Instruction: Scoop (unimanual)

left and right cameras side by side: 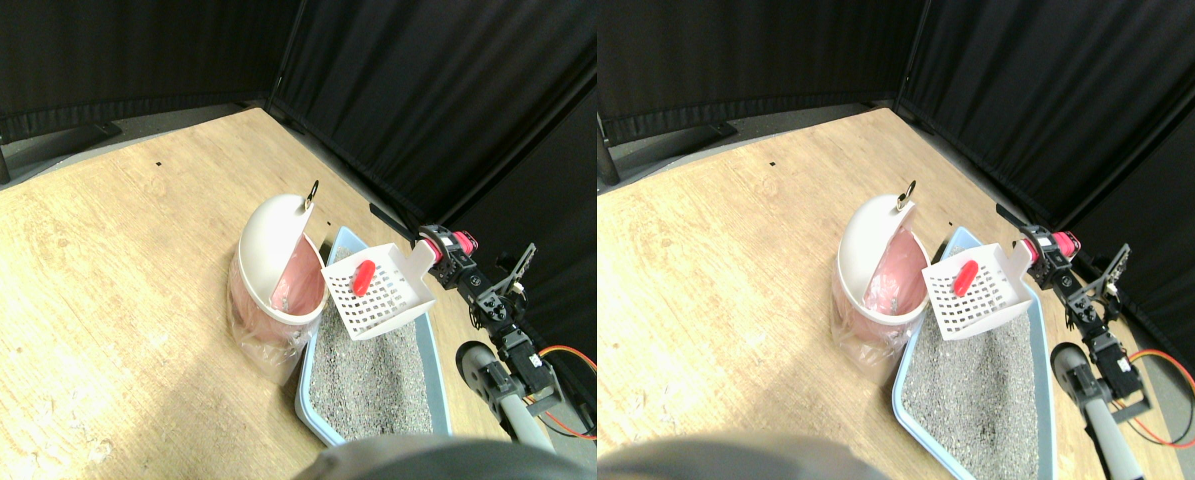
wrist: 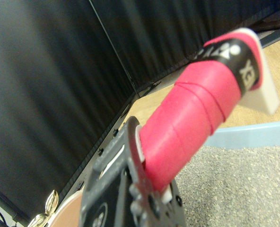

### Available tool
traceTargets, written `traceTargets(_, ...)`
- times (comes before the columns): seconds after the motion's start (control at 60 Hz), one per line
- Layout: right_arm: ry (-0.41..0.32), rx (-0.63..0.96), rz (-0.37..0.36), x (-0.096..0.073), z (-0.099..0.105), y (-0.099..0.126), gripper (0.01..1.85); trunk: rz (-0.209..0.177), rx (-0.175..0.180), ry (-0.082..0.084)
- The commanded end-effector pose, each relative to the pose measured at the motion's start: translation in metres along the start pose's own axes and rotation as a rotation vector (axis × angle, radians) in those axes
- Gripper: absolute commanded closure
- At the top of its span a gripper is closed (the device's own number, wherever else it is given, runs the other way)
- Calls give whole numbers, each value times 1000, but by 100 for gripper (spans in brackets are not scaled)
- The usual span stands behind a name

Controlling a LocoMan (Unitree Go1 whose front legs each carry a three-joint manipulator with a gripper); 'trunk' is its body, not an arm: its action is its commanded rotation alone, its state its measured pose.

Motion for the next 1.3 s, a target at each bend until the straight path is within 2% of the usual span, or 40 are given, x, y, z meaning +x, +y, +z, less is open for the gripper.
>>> traceTargets(0.017,-24,-56,8,0,15,4,180,114,-103,-53)
traceTargets(0.067,-23,-55,3,0,16,4,180,113,-103,-56)
traceTargets(0.083,-3,-59,-21,-1,19,4,180,112,-103,-56)
traceTargets(0.2,-2,-87,-18,-2,24,5,180,111,-100,-59)
traceTargets(0.267,22,-86,-56,-3,28,6,180,109,-99,-58)
traceTargets(0.517,36,-122,-73,-5,34,8,180,109,-98,-65)
traceTargets(0.667,51,-159,-81,-5,37,9,180,109,-100,-62)
traceTargets(0.85,30,-200,-86,-5,37,11,180,109,-100,-62)
traceTargets(0.867,30,-202,-85,-5,37,12,180,110,-100,-58)
traceTargets(0.933,18,-208,-65,-6,37,13,180,112,-100,-60)
traceTargets(1.067,33,-230,-83,-5,38,14,180,111,-100,-60)
traceTargets(1.167,64,-232,-144,-3,41,16,180,113,-100,-58)
traceTargets(1.3,71,-227,-151,2,41,16,180,115,-100,-60)
